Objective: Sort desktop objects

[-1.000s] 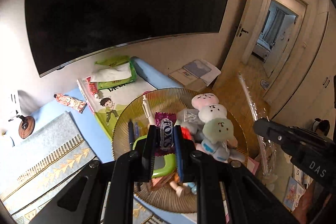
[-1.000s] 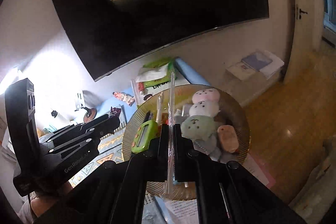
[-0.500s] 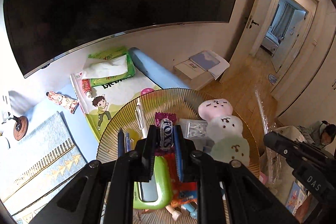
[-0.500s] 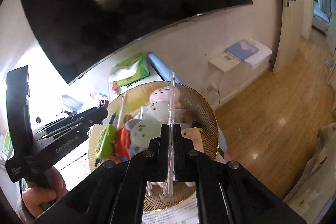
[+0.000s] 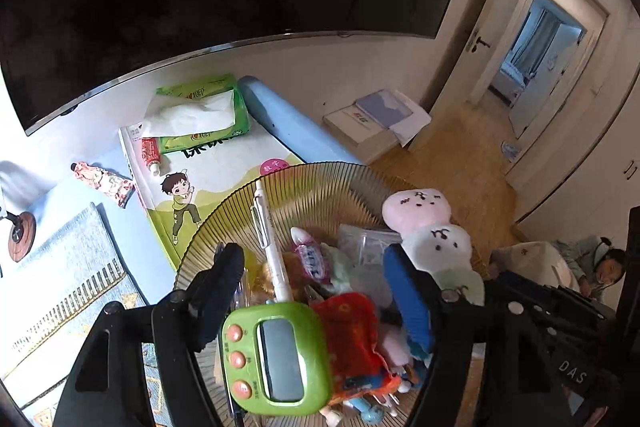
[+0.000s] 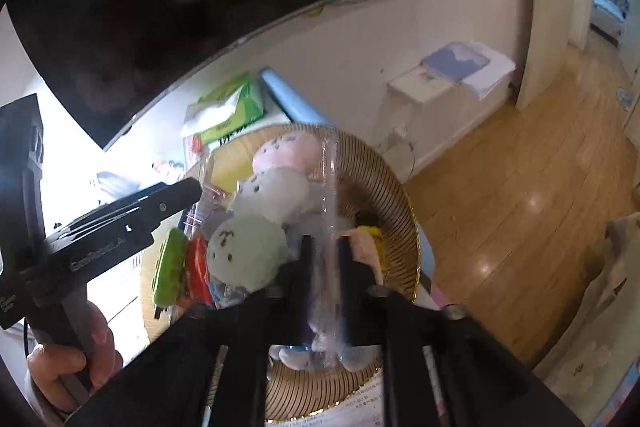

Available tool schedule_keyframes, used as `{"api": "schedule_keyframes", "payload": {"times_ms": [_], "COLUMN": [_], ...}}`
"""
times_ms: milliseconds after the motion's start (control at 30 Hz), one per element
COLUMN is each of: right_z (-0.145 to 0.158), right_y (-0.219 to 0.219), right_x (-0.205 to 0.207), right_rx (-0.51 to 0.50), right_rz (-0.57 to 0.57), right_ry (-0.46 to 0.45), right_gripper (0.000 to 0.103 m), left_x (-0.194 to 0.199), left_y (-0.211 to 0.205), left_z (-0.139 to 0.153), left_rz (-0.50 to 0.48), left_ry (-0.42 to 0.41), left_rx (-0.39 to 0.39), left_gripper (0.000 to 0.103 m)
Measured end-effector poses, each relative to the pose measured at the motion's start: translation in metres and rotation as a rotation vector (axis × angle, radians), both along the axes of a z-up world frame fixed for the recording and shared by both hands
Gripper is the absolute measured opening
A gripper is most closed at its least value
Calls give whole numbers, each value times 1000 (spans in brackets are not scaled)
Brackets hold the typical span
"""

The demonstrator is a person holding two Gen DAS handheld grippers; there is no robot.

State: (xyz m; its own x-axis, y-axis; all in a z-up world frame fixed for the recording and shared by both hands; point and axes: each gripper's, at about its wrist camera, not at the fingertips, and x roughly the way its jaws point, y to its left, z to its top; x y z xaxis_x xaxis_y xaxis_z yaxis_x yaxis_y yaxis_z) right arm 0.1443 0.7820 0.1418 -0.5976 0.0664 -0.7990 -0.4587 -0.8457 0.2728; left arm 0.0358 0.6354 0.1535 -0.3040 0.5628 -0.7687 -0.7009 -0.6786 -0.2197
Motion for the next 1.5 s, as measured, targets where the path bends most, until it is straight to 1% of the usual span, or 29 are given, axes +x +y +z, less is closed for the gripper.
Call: {"api": "schedule_keyframes", "payload": {"times_ms": [67, 167, 267, 333, 400, 500, 533, 567, 633, 667, 767, 833, 933, 1033, 1233, 1367, 1500], "right_z": [6, 14, 21, 27, 34, 44, 47, 49, 54, 55, 57, 56, 52, 47, 27, 8, -15], "right_y": [-3, -14, -29, -43, -62, -97, -110, -123, -147, -158, -192, -215, -248, -281, -340, -377, -408], "right_x": [8, 17, 25, 29, 31, 33, 33, 33, 33, 32, 29, 23, 16, 9, -6, -17, -29], "right_rx": [22, 60, 36, 26, 23, 25, 24, 18, -7, -21, -57, -64, -65, -64, -61, -18, 51], "right_rz": [-17, -25, -24, -16, 3, 58, 77, 100, 149, 167, 223, 261, 309, 349, 414, 457, 500], "right_ry": [15, 31, 54, 73, 97, 139, 154, 170, 210, 226, 242, 227, 201, 185, 149, 98, 34], "right_gripper": [44, 49, 51, 54, 59, 66, 70, 77, 88, 90, 91, 91, 91, 91, 91, 91, 91], "left_x": [2, 6, 8, 8, 6, -1, -4, -7, -12, -14, -19, -21, -22, -18, -6, 1, 4], "left_y": [-9, -28, -60, -88, -118, -163, -178, -192, -223, -238, -286, -315, -356, -393, -455, -486, -510], "left_z": [3, 5, 5, 4, 2, -3, -5, -6, -8, -8, -12, -17, -25, -29, -43, -61, -82], "left_rz": [8, 16, 40, 71, 108, 184, 212, 239, 289, 316, 392, 438, 498, 539, 580, 599, 616], "left_ry": [4, 8, 14, 5, -12, -34, -38, -43, -53, -56, -78, -95, -118, -114, -87, -91, -104], "left_rx": [9, 2, 0, 4, 3, -38, -54, -65, -72, -74, -77, -80, -108, -133, -210, -251, -275], "left_gripper": [70, 71, 72, 76, 77, 77, 77, 77, 77, 77, 78, 78, 78, 78, 78, 78, 78]}}
